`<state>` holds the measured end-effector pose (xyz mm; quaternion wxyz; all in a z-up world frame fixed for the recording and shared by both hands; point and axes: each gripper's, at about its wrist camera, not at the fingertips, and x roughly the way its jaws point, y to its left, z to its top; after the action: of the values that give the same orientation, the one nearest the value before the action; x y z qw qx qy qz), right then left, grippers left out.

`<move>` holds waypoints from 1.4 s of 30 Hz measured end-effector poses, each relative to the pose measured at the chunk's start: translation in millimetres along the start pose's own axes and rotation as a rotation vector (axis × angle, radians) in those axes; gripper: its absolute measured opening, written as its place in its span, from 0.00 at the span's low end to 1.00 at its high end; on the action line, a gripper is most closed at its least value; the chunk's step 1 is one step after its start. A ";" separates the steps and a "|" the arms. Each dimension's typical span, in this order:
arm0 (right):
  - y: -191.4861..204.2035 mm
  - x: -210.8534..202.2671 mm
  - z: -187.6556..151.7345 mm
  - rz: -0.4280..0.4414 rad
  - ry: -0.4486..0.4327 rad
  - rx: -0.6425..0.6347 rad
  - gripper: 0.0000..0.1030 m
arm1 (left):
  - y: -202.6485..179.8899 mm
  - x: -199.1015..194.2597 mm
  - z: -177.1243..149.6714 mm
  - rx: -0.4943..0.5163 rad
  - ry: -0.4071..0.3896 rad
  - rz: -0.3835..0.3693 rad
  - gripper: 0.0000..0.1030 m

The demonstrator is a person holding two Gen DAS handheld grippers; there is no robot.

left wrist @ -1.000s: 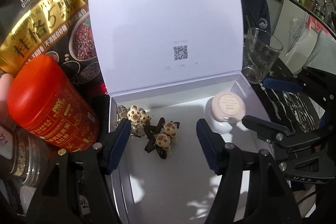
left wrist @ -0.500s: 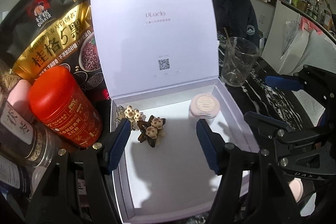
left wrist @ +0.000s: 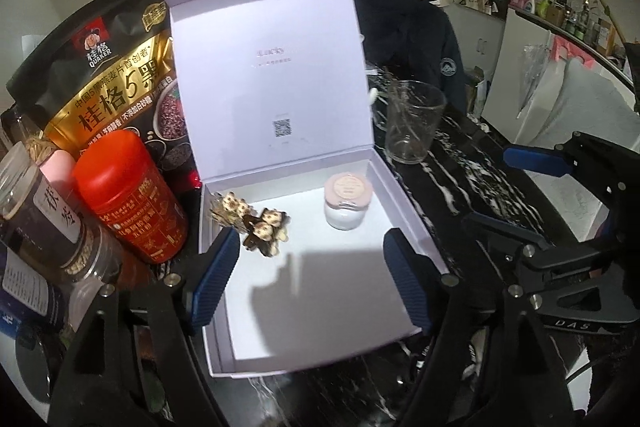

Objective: Organize objects
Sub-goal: 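Withdraw both tools up and out of the gift box, then reach left tool toward pink handled cup while right tool reaches white-lidded pink jar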

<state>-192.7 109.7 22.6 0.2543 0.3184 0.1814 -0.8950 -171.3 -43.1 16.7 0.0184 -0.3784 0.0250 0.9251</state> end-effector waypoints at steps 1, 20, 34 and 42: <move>-0.6 -2.8 -2.7 -0.003 0.001 0.003 0.68 | -2.1 -1.9 -1.3 -0.001 0.000 -0.008 0.72; -13.6 -49.2 -48.6 -0.055 -0.006 0.065 0.70 | -36.5 -35.4 -28.5 0.015 -0.013 -0.063 0.77; -7.0 -68.5 -88.8 -0.077 0.022 0.108 0.70 | -56.4 -37.9 -64.2 0.036 0.035 -0.111 0.78; -1.8 -69.1 -110.1 -0.070 0.047 0.132 0.70 | -61.1 -35.3 -82.8 0.047 0.064 -0.119 0.78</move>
<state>-95.0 188.1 -11.8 0.1971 0.3488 0.1391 -0.9056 -85.0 12.4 -19.5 0.0814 -0.4079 0.0246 0.9091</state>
